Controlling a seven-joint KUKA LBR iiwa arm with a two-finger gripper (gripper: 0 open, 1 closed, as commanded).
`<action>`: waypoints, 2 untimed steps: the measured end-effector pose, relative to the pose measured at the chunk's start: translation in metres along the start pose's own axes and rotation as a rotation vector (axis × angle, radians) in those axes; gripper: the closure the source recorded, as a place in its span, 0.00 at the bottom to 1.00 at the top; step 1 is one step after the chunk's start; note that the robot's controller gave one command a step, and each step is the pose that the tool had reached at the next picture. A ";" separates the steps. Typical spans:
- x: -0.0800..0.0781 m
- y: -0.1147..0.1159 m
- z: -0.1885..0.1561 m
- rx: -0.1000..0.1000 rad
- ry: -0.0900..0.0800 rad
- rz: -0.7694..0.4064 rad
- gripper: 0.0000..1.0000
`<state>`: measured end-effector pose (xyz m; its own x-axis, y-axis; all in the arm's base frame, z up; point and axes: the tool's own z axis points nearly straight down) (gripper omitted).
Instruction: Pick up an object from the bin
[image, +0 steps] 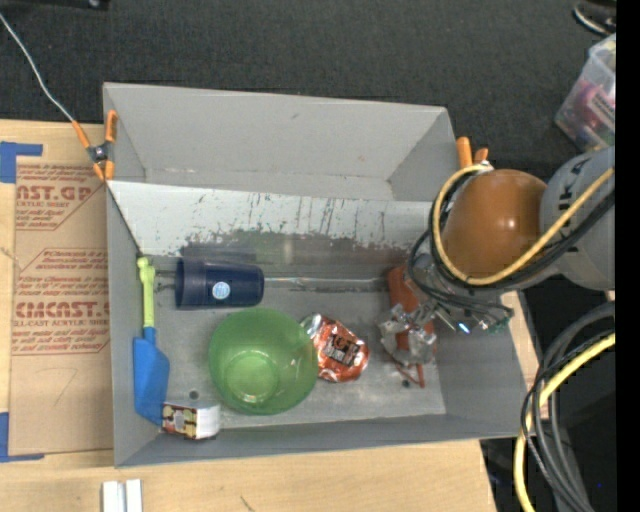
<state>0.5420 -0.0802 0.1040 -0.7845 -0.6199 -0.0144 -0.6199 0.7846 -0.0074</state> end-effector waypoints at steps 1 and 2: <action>0.010 0.005 -0.053 -0.009 0.008 -0.043 1.00; -0.004 0.077 -0.013 0.002 -0.004 -0.069 1.00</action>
Offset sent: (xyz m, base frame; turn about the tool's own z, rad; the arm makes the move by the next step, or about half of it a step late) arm -0.0516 0.0719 0.0032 -0.0811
